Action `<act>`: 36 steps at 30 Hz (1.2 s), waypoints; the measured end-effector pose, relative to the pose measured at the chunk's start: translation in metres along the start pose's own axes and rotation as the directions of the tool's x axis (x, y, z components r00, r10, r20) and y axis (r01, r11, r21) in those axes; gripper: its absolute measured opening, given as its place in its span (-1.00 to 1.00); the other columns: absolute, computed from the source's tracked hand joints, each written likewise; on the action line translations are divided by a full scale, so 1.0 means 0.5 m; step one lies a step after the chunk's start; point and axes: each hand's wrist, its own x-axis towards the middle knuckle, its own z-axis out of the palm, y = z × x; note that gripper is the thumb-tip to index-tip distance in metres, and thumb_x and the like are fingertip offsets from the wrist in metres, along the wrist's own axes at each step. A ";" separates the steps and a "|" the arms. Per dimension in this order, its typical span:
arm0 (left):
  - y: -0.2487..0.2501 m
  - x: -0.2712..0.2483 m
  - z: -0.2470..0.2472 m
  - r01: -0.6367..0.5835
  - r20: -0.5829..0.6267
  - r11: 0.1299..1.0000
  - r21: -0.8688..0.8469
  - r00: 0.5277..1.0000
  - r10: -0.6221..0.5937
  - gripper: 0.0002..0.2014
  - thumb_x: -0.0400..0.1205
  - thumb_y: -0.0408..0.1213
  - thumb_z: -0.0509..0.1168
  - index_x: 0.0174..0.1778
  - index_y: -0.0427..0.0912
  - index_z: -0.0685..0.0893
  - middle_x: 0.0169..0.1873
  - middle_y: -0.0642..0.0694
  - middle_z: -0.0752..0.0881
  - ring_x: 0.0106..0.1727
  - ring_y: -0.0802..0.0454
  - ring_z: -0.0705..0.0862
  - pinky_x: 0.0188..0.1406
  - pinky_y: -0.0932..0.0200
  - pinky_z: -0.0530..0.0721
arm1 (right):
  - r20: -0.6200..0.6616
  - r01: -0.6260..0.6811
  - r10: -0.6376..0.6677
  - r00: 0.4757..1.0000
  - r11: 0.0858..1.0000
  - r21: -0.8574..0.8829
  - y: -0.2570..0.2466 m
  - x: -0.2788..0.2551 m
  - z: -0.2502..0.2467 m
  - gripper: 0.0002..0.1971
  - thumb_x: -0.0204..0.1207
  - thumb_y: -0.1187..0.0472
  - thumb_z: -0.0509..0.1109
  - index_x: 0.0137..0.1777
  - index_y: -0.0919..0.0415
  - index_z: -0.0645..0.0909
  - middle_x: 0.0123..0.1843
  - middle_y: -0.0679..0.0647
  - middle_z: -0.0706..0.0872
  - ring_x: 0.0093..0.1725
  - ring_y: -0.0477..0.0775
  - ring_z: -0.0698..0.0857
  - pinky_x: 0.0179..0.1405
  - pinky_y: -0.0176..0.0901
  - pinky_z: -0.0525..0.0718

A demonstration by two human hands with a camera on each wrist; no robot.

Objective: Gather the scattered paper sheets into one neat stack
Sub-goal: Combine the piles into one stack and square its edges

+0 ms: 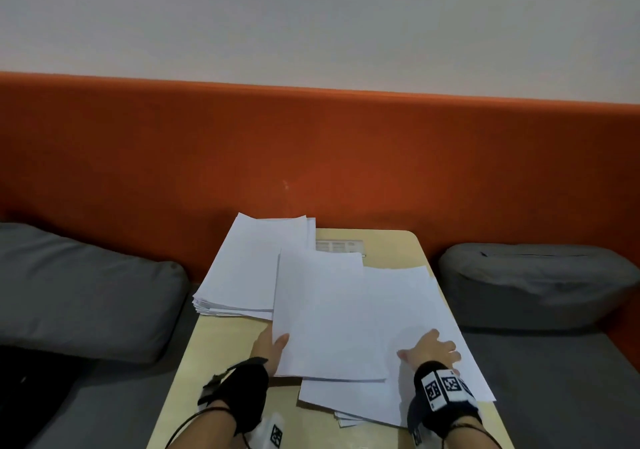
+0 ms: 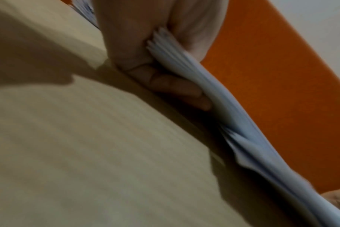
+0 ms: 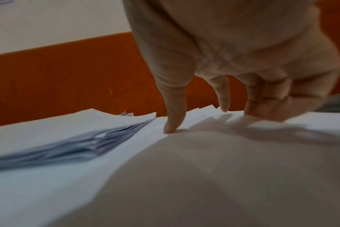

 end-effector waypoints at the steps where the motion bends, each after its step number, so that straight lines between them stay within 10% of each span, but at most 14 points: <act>1: -0.003 0.001 -0.001 0.001 0.003 1.000 -0.003 1.000 -0.001 -0.59 0.70 -0.30 0.17 0.47 -0.31 0.40 0.37 -0.25 0.57 0.37 -0.18 0.54 0.44 -0.05 0.47 | -0.004 -0.001 0.001 1.000 1.000 0.001 0.001 0.000 0.001 -0.19 0.44 -0.03 0.46 0.54 0.24 0.10 0.48 0.29 0.25 0.49 0.29 0.30 0.43 0.17 0.38; 14: -0.008 0.010 0.000 0.021 0.028 1.000 -0.006 0.999 -0.021 -0.55 0.70 -0.25 0.16 0.52 -0.27 0.35 0.41 -0.20 0.53 0.42 -0.16 0.51 0.49 -0.04 0.42 | -0.133 0.126 -0.142 0.981 0.984 -0.125 0.003 -0.019 0.021 -0.37 0.48 -0.03 0.42 0.42 0.28 0.30 0.40 0.20 0.40 0.42 0.20 0.41 0.36 0.05 0.45; 22: -0.006 0.004 -0.004 0.017 0.041 1.000 -0.011 0.999 -0.017 -0.54 0.71 -0.25 0.16 0.53 -0.26 0.33 0.43 -0.19 0.50 0.45 -0.14 0.47 0.50 0.02 0.38 | -0.320 0.310 -0.245 0.915 0.936 0.168 -0.001 -0.038 -0.055 -0.71 0.59 0.36 0.17 0.31 0.27 0.41 0.15 0.33 0.66 0.12 0.37 0.65 -0.03 0.04 0.59; 30: -0.012 0.009 -0.004 0.018 0.071 1.000 -0.008 0.997 -0.017 -0.50 0.70 -0.18 0.15 0.56 -0.22 0.28 0.49 -0.17 0.45 0.50 -0.14 0.42 0.55 -0.07 0.34 | -0.738 0.586 -0.177 0.651 0.735 0.341 -0.050 -0.106 -0.238 -0.80 0.60 0.31 0.25 0.19 0.23 0.57 0.06 0.37 0.73 0.03 0.45 0.67 -0.04 0.16 0.59; 36: -0.009 0.009 -0.010 0.054 0.095 0.998 0.020 0.994 -0.056 -0.45 0.73 -0.14 0.09 0.61 -0.23 0.15 0.56 -0.19 0.33 0.57 -0.14 0.32 0.58 -0.04 0.27 | -0.691 0.666 -0.183 0.700 0.518 0.537 -0.076 -0.117 -0.251 -0.77 0.56 0.33 0.33 0.20 0.33 0.58 0.13 0.30 0.73 0.11 0.26 0.68 0.08 -0.13 0.53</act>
